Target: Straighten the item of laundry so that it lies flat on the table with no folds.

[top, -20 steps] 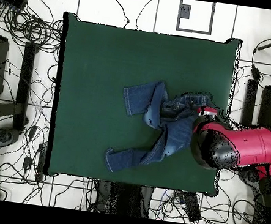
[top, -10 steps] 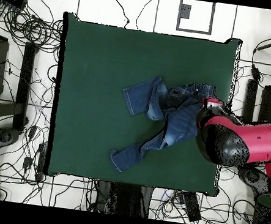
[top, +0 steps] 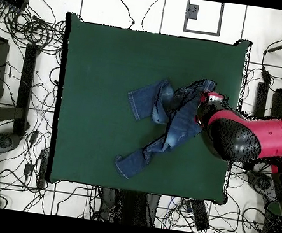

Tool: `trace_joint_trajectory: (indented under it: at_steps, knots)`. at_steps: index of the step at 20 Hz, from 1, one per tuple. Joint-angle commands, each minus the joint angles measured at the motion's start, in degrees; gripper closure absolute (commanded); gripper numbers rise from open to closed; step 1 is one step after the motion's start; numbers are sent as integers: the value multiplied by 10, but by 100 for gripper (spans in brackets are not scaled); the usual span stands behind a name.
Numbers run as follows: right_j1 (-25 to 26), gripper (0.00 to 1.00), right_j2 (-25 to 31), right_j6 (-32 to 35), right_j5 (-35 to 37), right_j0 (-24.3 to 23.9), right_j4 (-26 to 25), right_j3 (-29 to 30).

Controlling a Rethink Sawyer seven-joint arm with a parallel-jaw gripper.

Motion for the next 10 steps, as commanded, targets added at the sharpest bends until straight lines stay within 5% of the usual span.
trace_joint_trajectory:
  at_steps: [1,10]
  knots:
    - [69,100,56,-170,23,9,42,-29]
    - [94,100,55,-235,116,35,71,-127]
